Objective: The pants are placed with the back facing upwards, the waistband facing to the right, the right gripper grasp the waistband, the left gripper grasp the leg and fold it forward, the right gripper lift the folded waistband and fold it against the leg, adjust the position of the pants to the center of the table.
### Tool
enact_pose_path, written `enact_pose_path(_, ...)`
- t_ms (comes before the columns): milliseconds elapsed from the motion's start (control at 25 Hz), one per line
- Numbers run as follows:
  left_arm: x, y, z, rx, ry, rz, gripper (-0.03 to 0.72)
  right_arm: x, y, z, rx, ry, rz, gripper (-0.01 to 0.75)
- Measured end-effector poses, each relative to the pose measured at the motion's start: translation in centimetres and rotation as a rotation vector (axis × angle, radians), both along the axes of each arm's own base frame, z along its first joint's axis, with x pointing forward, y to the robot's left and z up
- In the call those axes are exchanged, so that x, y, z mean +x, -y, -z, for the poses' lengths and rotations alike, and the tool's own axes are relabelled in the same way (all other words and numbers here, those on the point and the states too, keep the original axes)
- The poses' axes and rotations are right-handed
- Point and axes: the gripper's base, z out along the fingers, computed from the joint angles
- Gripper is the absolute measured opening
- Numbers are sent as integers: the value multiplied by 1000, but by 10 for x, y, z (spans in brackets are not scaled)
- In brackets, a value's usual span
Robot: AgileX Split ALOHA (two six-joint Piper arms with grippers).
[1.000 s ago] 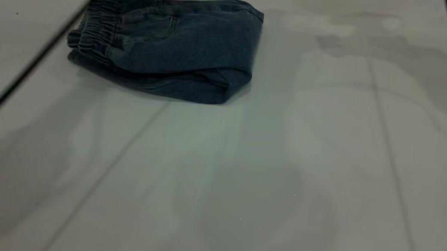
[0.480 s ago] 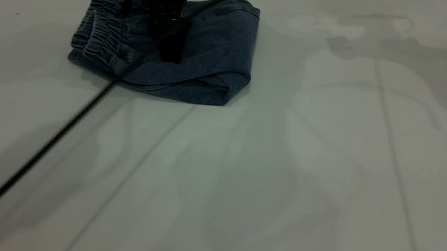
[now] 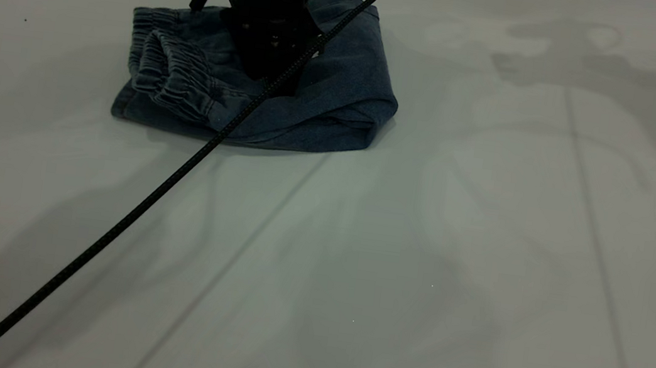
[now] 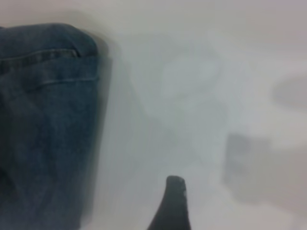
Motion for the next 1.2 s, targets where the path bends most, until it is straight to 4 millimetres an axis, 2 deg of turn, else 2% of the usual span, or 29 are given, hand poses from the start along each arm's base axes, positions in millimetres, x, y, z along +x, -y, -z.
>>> enact_pose_path(160,1,0,-9,3,18,1,398,-5,3,-22,-29,32,-13,578)
enact_pose_path(280,3,-2,-33,19,77,-1,397,-13,7,-51,-40,65,-18,578)
enact_pose_path(520,5,-6,-112,-21,249,-106,395,-41,9,-120,-10,122,-2,578)
enact_pose_path(720,-1,-12,-162,-53,349,-200,395,-72,10,-165,-8,114,-3,578)
enact_pose_path(840,-8,-18,-200,-86,420,-255,395,-89,13,-189,-17,135,28,578)
enact_pose_path(1000,-30,-28,-265,-166,528,-289,395,-110,16,-220,-7,183,77,578)
enact_pose_path(1200,-77,-51,-356,-284,693,-315,395,-143,18,-262,22,267,117,578)
